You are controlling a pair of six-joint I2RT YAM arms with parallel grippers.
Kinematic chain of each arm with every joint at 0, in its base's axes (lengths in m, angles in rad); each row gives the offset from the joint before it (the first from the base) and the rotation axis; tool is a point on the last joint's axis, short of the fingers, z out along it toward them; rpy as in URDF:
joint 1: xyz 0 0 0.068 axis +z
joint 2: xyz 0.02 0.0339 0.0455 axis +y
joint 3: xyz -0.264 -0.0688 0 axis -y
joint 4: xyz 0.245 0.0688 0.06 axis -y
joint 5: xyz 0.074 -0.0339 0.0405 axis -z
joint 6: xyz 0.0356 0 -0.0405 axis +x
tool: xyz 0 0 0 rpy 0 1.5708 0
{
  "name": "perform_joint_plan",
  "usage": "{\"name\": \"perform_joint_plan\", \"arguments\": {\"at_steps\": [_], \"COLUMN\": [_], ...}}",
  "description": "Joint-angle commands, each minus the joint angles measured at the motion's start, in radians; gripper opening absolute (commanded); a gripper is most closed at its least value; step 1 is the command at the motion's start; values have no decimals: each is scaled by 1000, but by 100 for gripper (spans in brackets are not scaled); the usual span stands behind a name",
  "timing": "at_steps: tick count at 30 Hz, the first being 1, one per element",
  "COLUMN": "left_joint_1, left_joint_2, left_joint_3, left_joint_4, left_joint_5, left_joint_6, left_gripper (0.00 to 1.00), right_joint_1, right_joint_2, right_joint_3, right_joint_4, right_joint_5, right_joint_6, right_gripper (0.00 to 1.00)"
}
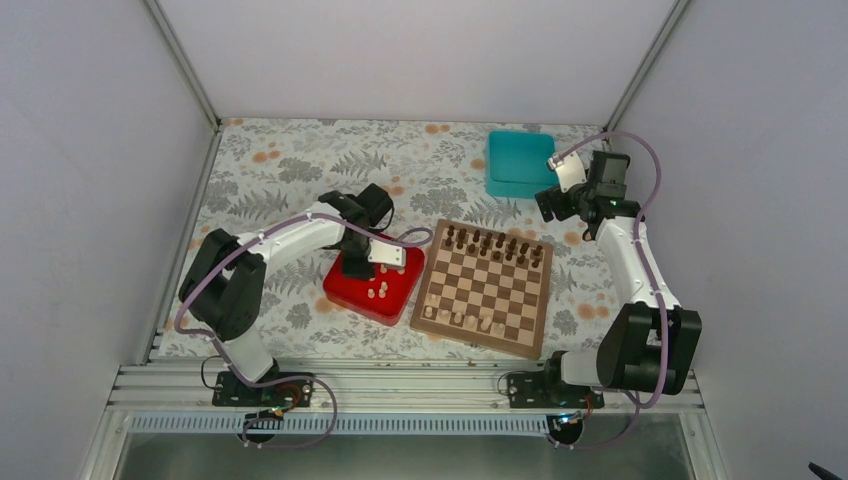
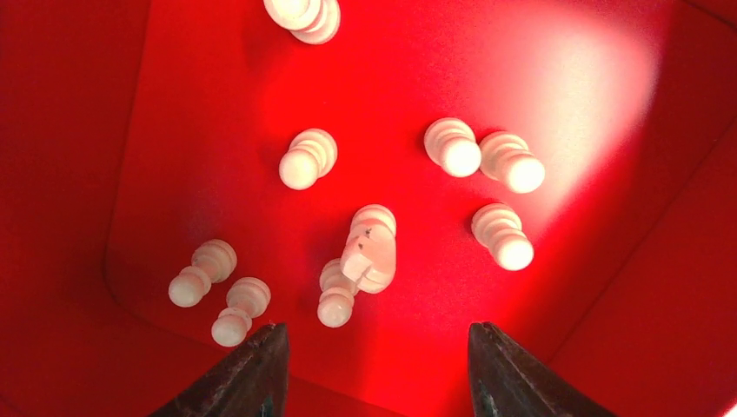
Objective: Set up the chess pieces on the board
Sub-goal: Pick up the chess piece from the storage box.
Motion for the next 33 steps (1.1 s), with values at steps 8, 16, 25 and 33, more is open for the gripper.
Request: {"name": "perform_joint_plan", "arguments": {"at_steps": [8, 16, 25, 33], "left_joint_1": [11, 11, 10, 10], "left_joint_2": [31, 63, 85, 105], "left_joint_3": [-21, -10, -11, -13], "left_joint_4": [76, 80, 94, 102], "left_joint_5": [47, 72, 85, 83], "left_joint_6": [-3, -8, -10, -9], "left_gripper": [49, 46, 45, 44], "right_joint_1": [-10, -9, -9, -9], "right_joint_2": [1, -3, -2, -2], "right_joint_3": [9, -1, -1, -3], "right_joint_4": [-8, -5, -3, -3], "right_joint_5": [-2, 0, -1, -1], "right_joint_6": [0, -3, -4, -5], "right_gripper": [100, 100, 100, 100]}}
